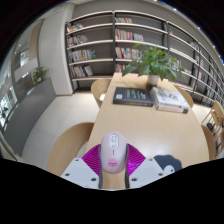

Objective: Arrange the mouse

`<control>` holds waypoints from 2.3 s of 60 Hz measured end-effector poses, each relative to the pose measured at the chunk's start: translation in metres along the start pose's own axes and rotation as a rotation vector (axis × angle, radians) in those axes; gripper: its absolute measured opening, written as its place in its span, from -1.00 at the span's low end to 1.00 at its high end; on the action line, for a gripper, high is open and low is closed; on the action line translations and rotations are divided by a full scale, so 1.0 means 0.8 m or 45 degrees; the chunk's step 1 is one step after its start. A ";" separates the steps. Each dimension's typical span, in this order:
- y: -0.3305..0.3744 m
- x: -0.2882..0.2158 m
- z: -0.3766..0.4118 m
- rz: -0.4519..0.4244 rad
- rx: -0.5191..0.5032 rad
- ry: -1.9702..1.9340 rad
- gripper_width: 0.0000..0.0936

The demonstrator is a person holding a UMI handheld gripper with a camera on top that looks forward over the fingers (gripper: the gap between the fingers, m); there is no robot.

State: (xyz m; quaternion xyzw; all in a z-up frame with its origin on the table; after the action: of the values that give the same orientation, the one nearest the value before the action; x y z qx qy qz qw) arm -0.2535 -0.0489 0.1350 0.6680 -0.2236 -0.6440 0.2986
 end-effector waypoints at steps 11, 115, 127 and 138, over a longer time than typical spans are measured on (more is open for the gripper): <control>0.087 -0.111 -0.087 -0.239 0.064 -0.001 -0.37; 0.302 0.065 -0.202 -0.192 0.139 -0.074 0.49; 0.330 0.101 -0.192 -0.183 0.132 -0.070 0.50; 0.350 0.111 -0.189 -0.183 0.147 -0.083 0.50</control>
State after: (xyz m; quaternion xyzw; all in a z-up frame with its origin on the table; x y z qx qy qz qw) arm -0.0732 -0.2952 0.2618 0.6770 -0.2212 -0.6713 0.2051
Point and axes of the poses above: the point between the fingertips, and its own axes, seen from behind it with the camera up: z to the left, x down, y backward, against the way the camera looks, the point moved 5 cm from there along y, backward, against the way the camera looks, and after that the axes turned 1 degree about z, right-handed, at the moved point
